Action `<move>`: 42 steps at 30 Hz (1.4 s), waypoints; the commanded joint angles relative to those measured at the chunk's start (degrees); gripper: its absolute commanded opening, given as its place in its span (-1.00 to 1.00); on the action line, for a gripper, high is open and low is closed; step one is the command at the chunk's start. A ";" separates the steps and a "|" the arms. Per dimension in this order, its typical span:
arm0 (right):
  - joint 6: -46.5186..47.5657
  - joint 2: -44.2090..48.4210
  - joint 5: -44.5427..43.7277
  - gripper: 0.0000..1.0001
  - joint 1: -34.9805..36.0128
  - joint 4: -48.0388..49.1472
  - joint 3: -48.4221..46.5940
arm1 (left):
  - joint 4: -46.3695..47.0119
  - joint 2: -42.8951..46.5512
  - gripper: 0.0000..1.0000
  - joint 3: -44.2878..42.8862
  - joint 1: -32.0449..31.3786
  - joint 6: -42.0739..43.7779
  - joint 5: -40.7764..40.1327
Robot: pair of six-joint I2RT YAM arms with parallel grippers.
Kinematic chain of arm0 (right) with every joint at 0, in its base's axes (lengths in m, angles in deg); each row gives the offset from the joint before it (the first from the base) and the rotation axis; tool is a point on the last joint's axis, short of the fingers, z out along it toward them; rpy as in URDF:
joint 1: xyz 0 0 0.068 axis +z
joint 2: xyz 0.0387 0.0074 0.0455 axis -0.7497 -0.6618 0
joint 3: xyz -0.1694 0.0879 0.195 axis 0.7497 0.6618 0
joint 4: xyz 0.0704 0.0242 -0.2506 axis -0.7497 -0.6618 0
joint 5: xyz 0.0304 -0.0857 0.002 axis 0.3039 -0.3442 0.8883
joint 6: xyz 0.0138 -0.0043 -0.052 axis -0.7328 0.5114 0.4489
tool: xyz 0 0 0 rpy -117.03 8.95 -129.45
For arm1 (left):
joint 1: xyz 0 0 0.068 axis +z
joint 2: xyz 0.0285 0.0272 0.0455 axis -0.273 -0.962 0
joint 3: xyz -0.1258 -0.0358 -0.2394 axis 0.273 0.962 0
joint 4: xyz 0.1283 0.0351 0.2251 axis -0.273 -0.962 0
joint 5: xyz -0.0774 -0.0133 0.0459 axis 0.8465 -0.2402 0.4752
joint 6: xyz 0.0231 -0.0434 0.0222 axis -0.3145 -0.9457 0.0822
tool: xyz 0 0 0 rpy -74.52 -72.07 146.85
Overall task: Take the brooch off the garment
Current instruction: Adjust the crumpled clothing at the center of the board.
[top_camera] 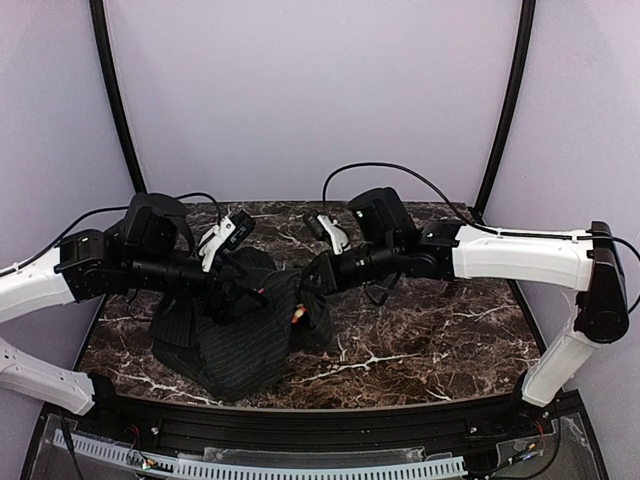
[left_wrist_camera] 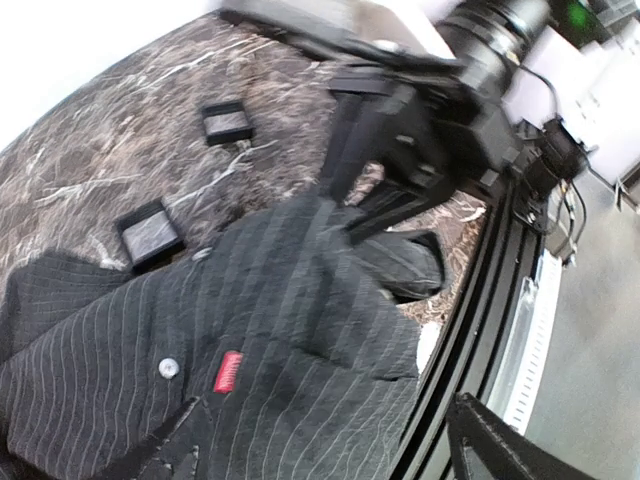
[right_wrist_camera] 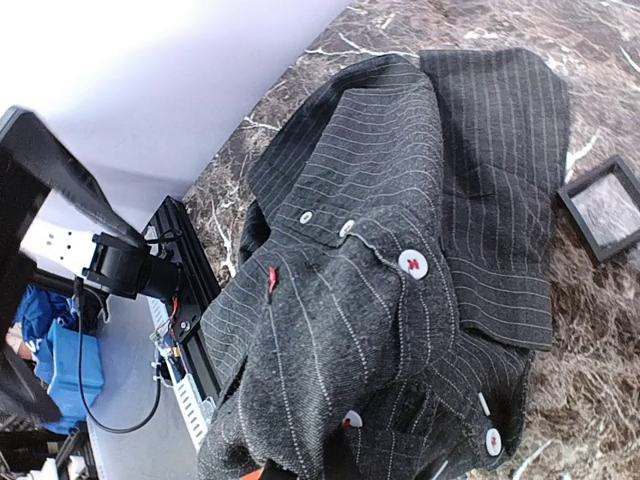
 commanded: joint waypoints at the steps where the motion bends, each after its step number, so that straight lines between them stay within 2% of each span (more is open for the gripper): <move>1: -4.75 1.98 -0.66 -1.00 -1.97 -4.19 -3.34 | 9.31 -2.26 0.84 1.90 -4.43 -3.74 -8.09; 7: -8.05 2.66 -6.23 -1.00 -2.79 -5.81 -5.23 | 13.32 -9.83 0.90 -0.36 -13.27 -10.29 -25.48; 15: -9.80 1.93 -5.03 -1.00 -2.99 -4.30 -3.84 | 18.27 -12.55 0.94 0.80 -19.31 -11.15 -28.42; 25: -9.71 2.84 -4.66 -1.00 -3.00 -4.30 -3.23 | 12.79 -15.69 0.96 -0.35 -20.66 -16.03 -30.71; 31: -9.52 3.51 -4.79 -1.00 -3.08 -4.21 -2.96 | 6.40 -18.82 0.95 -2.35 -21.47 -20.37 -41.72; 33: -9.50 3.63 -4.79 -1.00 -3.08 -4.03 -2.80 | 6.12 -18.75 0.90 -2.46 -21.39 -20.52 -44.24; 35: -9.47 3.63 -4.67 -1.00 -3.08 -3.85 -2.58 | 6.55 -18.44 0.73 -2.47 -21.38 -20.23 -45.46; 37: -9.47 3.72 -4.32 -1.00 -3.08 -3.41 -2.12 | 7.09 -18.23 0.48 -2.31 -21.38 -19.82 -46.07; 42: -9.72 3.61 -3.17 -1.00 -3.09 -2.60 -1.53 | 8.35 -19.22 0.14 -2.87 -21.18 -18.26 -46.75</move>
